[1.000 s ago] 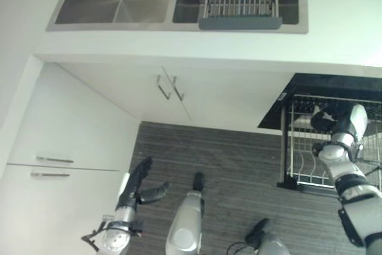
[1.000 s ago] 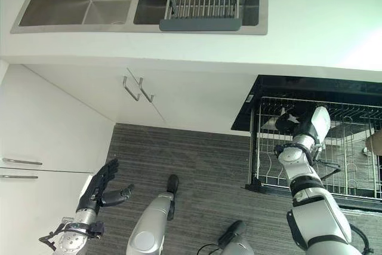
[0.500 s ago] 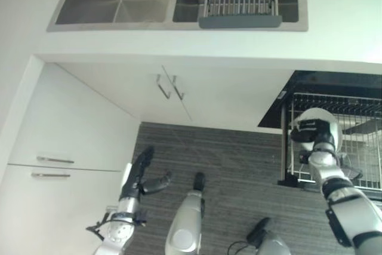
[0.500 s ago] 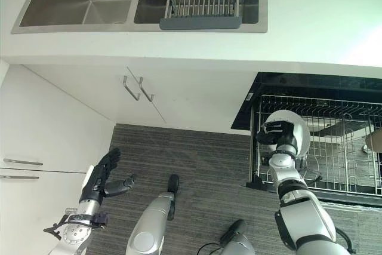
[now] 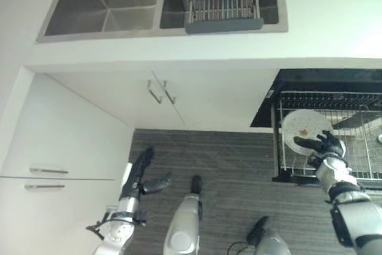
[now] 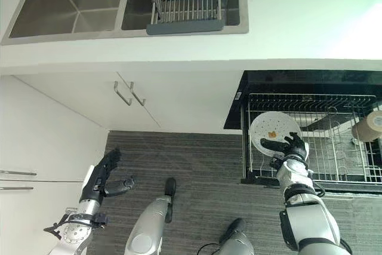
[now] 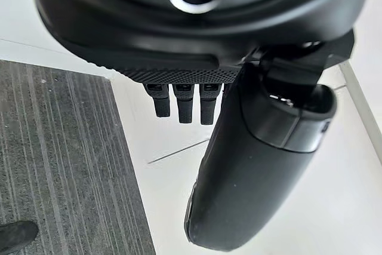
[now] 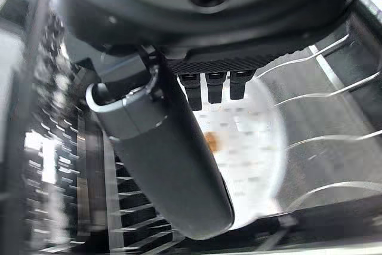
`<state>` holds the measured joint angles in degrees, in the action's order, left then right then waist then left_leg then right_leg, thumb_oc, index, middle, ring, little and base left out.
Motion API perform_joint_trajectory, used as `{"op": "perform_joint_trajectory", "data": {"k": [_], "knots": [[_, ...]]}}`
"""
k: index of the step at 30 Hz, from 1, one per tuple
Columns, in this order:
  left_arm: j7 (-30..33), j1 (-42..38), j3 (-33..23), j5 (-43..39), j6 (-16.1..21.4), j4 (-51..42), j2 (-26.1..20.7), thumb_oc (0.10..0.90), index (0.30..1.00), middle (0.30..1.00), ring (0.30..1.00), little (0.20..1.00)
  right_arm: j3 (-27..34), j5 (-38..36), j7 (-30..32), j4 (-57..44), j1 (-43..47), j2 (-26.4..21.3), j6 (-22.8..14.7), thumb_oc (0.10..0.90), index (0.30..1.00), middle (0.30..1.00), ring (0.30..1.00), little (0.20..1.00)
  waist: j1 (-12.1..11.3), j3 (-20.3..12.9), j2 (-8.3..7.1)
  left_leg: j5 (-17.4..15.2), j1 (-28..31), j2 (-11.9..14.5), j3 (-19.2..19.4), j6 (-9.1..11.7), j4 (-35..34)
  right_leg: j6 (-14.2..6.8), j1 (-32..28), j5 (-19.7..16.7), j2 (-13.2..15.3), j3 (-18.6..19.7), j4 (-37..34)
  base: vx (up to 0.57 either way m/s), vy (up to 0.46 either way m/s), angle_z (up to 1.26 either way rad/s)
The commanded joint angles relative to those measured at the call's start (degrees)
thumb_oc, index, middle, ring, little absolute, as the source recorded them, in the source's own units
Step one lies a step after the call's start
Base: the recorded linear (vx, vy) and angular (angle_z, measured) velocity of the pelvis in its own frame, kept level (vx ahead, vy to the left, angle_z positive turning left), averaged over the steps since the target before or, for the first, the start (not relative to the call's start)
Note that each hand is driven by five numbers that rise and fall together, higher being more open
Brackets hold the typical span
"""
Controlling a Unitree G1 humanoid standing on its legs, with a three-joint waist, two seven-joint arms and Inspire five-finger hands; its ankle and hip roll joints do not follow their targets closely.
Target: Place the dishes in the dishwasher.
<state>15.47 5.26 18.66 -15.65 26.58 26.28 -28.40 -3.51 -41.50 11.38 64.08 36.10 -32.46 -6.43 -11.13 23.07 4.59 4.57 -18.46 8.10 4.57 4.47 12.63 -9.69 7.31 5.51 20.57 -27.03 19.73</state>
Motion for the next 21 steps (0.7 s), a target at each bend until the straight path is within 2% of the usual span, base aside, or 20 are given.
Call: {"op": "perform_joint_trajectory", "data": {"k": [1,5,7,12,13,16,21], "knots": [[-0.06,1.54,-3.65,-1.73,2.73,-5.91,-2.17,0.800,0.900,0.900,0.900,0.900,1.83,-7.42,1.43,-13.61,-3.16,-4.01,-7.50,0.800,0.900,0.900,0.900,0.900,0.77,-3.51,-3.27,-10.30,4.47,3.77,2.50,3.34,4.56,-0.88,2.51,-2.02,-1.98,5.81,-2.54,0.05,0.006,-0.13],[-0.04,3.34,-5.61,-0.22,1.92,-5.73,-0.91,0.800,0.900,0.900,0.900,0.900,6.54,-11.42,2.74,-30.46,-11.08,-0.26,-8.44,0.800,0.900,0.900,0.900,0.900,3.80,-4.96,-4.99,-10.14,6.05,4.86,4.09,3.16,4.56,-0.59,2.13,-2.14,-2.95,7.24,-2.54,0.04,0.010,-0.25],[0.11,4.82,-6.49,0.87,1.90,-5.11,0.10,0.800,0.900,0.900,0.900,0.900,9.38,-10.89,3.81,-40.66,-16.62,2.28,-7.70,0.800,0.900,0.900,0.900,0.900,5.64,-6.03,-5.79,-10.31,7.21,5.63,5.23,3.10,4.56,-0.60,1.93,-1.95,-3.57,8.41,-2.54,0.04,0.019,-0.34],[-0.75,6.79,-8.18,2.53,1.06,-2.60,2.35,0.800,0.900,0.900,0.900,0.900,14.34,-9.45,6.00,-53.18,-24.17,5.59,-6.46,0.800,0.900,0.900,0.900,0.900,8.87,-8.17,-7.03,-10.69,9.32,7.13,8.27,3.20,4.56,-0.75,1.70,-1.66,-4.47,9.88,-2.54,0.02,0.012,-0.37],[-0.69,6.86,-8.24,2.53,1.10,-2.44,2.43,0.800,0.900,0.900,0.900,0.900,14.59,-9.30,6.27,-53.73,-24.52,5.72,-6.40,0.800,0.900,0.900,0.900,0.900,8.98,-8.27,-7.07,-10.72,9.43,7.20,8.47,3.22,4.56,-0.75,1.70,-1.65,-4.51,9.93,-2.54,0.00,0.014,-0.34],[-1.31,7.50,-8.85,3.51,0.88,0.74,3.75,0.800,0.900,0.900,0.900,0.900,18.34,-9.35,9.55,-56.26,-27.83,6.59,-6.43,0.800,0.900,0.900,0.900,0.900,11.20,-9.44,-7.44,-10.82,10.79,8.33,11.08,3.49,4.56,-0.81,1.40,-1.40,-4.88,10.11,-2.54,0.00,0.020,-0.35],[-1.72,6.71,-8.60,4.81,0.76,7.08,5.76,0.800,0.900,0.900,0.900,0.900,23.59,-15.08,16.11,-51.23,-31.34,7.98,-8.18,0.800,0.900,0.900,0.900,0.900,13.69,-10.62,-7.00,-11.10,12.56,9.35,13.59,3.99,4.56,-0.75,1.23,-1.05,-5.53,11.27,-2.54,0.01,0.014,-0.31]]}}
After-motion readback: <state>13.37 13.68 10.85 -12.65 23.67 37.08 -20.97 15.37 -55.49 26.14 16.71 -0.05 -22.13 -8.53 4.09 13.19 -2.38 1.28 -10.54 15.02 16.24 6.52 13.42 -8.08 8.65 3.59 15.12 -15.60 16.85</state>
